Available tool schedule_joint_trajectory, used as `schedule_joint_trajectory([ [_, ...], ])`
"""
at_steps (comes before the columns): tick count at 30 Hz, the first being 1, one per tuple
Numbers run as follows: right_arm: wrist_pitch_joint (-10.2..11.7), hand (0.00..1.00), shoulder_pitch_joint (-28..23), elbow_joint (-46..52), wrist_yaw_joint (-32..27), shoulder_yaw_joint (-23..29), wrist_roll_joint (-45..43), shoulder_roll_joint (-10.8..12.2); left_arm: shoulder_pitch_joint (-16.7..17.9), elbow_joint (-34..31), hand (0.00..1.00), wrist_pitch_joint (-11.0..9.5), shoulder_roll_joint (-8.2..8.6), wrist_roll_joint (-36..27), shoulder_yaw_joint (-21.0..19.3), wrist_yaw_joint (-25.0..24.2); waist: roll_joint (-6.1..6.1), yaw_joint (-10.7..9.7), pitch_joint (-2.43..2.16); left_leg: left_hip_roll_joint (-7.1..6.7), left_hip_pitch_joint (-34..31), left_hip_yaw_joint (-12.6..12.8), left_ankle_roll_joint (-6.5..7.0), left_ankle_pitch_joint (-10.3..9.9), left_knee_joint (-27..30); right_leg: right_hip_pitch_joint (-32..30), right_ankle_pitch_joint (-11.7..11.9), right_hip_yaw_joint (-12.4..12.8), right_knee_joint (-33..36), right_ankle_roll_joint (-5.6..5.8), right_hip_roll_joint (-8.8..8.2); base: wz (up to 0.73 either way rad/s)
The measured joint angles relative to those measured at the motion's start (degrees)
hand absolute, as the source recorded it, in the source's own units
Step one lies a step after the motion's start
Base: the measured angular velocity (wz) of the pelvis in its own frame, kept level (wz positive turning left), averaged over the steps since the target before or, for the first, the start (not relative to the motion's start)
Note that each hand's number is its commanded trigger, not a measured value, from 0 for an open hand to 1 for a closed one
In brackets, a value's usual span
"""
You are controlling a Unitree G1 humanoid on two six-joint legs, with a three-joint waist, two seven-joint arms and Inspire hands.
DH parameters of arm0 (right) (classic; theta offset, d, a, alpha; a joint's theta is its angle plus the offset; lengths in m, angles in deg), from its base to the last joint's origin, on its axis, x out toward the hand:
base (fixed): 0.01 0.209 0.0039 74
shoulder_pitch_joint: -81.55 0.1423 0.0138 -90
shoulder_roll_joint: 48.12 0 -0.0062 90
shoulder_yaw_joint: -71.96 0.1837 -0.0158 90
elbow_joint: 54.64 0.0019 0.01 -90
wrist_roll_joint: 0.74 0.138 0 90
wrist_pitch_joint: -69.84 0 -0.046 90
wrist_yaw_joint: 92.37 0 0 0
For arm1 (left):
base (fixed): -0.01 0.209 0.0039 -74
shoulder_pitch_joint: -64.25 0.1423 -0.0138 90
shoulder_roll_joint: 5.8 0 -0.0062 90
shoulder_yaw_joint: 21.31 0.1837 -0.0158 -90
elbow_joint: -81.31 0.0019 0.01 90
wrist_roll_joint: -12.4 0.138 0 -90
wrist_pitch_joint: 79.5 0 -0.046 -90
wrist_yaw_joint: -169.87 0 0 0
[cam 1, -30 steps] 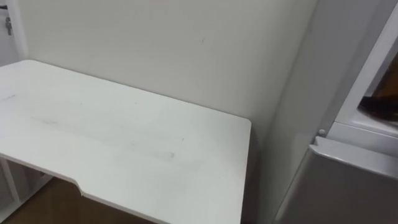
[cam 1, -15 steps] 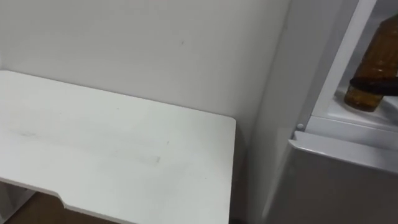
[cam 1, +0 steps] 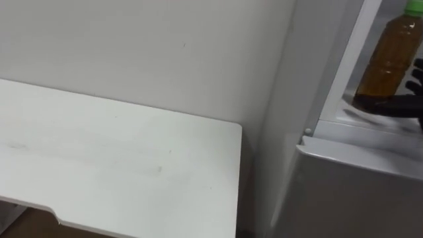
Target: Put the bottle in the upper fridge
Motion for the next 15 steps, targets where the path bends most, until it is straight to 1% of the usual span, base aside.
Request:
schedule_joint_trajectory([
  [2, 0.3, 0.00, 0.0, 1.5, -0.1, 0.0, 0.0, 0.0, 0.1, 0.0, 0.00, -0.1, -0.02, 0.0, 0.0, 0.0, 0.01, -0.3, 0.00, 0.00, 0.1, 0.1, 0.00, 0.0, -0.1, 0.0, 0.0, 0.1, 0.0, 0.00, 0.00, 0.00],
  [4, 0.5, 0.00, -1.0, 4.1, -0.7, 1.1, 0.1, 0.0, 0.0, 0.1, 0.00, -0.2, -0.02, 0.0, 0.0, 0.1, 0.05, -0.4, -0.04, 0.00, 0.3, 0.0, 0.00, 0.0, -0.1, -0.1, 0.0, 0.0, -0.1, 0.00, 0.01, 0.00],
  [7, 0.9, 0.00, -6.0, 13.3, -2.3, 4.0, -2.1, 0.7, 0.0, 0.0, 0.00, -0.3, 0.08, 0.0, 0.0, 1.7, 0.30, -0.3, -0.11, 0.11, 0.3, 0.5, 0.00, 0.0, -0.2, -0.2, 0.0, 0.4, -0.1, 0.00, 0.06, -0.04],
  [8, 0.9, 0.00, -6.7, 14.5, -2.6, 4.3, -2.5, 0.9, 0.0, 0.0, 0.00, -0.3, 0.09, 0.0, 0.0, 2.0, 0.40, -0.2, -0.10, 0.13, 0.4, 0.7, 0.00, 0.0, -0.3, -0.3, 0.0, 0.7, -0.1, 0.00, 0.07, -0.12],
  [10, 1.0, 0.00, -8.2, 17.1, -3.0, 4.4, -4.3, 1.2, -0.1, 0.0, 0.00, -0.3, 0.13, 0.0, 0.1, 2.7, 0.93, -0.2, -0.11, 0.13, 0.6, 1.1, 0.00, 0.0, -0.3, -0.3, 0.0, 1.3, -0.1, 0.00, 0.06, -0.13],
  [14, 1.1, 0.00, -10.5, 20.9, -6.5, 4.4, -10.8, 3.8, 0.0, 0.5, 0.00, -1.1, 0.27, 0.1, 1.2, 3.9, 2.71, -0.2, -0.07, 0.20, 1.6, 2.0, 0.00, 0.0, -0.7, 0.0, 0.0, 2.3, 0.0, 0.00, 0.10, -0.12],
  [15, 1.5, 0.00, -11.1, 22.2, -7.5, 4.4, -12.5, 4.4, 0.0, 0.5, 0.00, -1.3, 0.39, 0.1, 1.5, 3.9, 3.19, -0.2, -0.03, 0.31, 1.7, 2.5, 0.00, 0.0, -0.9, 0.0, 0.0, 2.6, 0.1, -0.03, 0.16, -0.18],
])
